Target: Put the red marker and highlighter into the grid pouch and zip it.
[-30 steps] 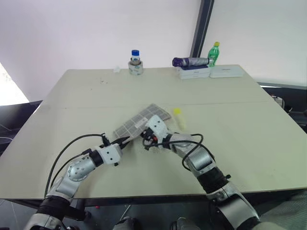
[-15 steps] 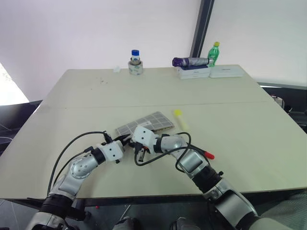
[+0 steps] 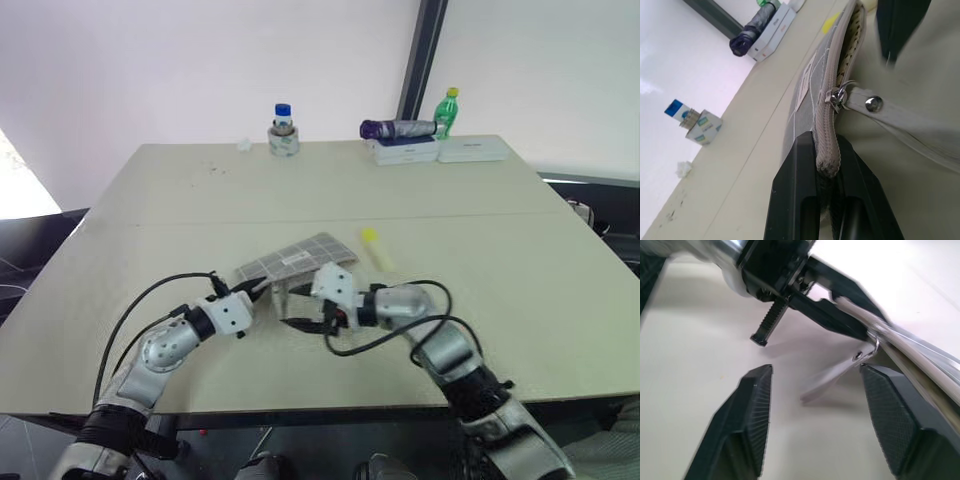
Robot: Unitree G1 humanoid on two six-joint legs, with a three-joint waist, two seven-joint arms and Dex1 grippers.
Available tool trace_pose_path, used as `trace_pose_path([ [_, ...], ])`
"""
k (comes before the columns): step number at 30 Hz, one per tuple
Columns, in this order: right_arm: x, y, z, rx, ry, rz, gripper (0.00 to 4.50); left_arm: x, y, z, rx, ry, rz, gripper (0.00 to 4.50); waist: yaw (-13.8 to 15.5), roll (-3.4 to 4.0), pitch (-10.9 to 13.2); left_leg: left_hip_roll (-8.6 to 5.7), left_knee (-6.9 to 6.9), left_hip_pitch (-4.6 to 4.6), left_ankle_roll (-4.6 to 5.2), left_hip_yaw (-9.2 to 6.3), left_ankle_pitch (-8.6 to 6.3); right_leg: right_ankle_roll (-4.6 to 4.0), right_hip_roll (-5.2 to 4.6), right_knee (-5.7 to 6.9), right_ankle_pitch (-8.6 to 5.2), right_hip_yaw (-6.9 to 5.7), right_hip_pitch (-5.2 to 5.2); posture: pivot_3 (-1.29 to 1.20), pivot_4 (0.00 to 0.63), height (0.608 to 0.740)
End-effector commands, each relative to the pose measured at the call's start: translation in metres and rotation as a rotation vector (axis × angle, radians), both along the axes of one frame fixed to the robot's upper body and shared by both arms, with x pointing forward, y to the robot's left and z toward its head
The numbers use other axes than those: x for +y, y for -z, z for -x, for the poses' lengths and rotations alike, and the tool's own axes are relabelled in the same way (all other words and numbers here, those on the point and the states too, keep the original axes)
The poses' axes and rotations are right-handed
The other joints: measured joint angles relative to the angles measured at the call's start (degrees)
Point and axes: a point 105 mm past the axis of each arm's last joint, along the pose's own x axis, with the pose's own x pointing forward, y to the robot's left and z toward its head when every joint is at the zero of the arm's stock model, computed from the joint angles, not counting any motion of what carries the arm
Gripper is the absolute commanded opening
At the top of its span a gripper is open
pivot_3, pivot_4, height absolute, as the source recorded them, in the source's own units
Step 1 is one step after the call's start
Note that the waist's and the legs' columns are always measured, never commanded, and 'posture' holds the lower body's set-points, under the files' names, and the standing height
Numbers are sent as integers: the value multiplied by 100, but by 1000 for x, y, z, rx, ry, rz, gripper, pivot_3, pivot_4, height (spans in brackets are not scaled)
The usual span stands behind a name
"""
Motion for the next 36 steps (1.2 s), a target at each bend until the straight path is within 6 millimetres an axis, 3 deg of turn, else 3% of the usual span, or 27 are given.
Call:
trace_pose_path([
  [1,-32,-34,4,-55,63,-118,2955,16,-10,2,-46,-38,17,0,2,-6,4,0,-1,-1,2,-1,-1,0,0,0,0,0,-1,0,150,740],
  [4,-68,-40,4,-71,218,-199,2955,24,-11,3,-52,-57,26,0,11,-11,7,1,-3,0,5,-6,-4,-1,-1,-1,0,-3,0,0,150,740],
  [9,-111,-18,25,-52,388,-227,2955,28,-8,3,-50,-58,32,0,27,-15,7,-1,-4,1,9,-12,-7,-1,-2,-13,0,-9,11,0,150,740],
  [13,-133,-12,37,-79,514,-263,2955,26,-8,2,-50,-52,47,0,22,-16,8,-1,-6,1,9,-13,-7,0,-1,-14,0,-10,12,0,150,740],
  [18,-147,0,35,-102,599,-217,2955,21,-5,2,-40,-30,41,0,17,-18,9,0,-6,3,8,-16,-6,-1,2,-15,0,-10,12,0,150,740],
  [24,-151,-18,-12,-131,703,-257,2955,17,-4,1,-39,-17,46,0,-1,-20,11,0,-2,4,8,-15,-5,-2,3,-18,1,-9,15,0,150,740],
  [32,-125,-24,-86,-46,867,-234,2955,14,-6,0,-48,-21,41,0,-5,-20,11,-1,-6,0,-11,-7,8,-1,6,-15,1,-9,8,0,150,740],
  [36,-117,-25,-102,-6,911,-196,2955,16,-7,2,-51,-33,43,0,25,-20,11,-1,-6,-3,-26,-5,17,-1,5,-15,1,-9,8,0,150,740],
])
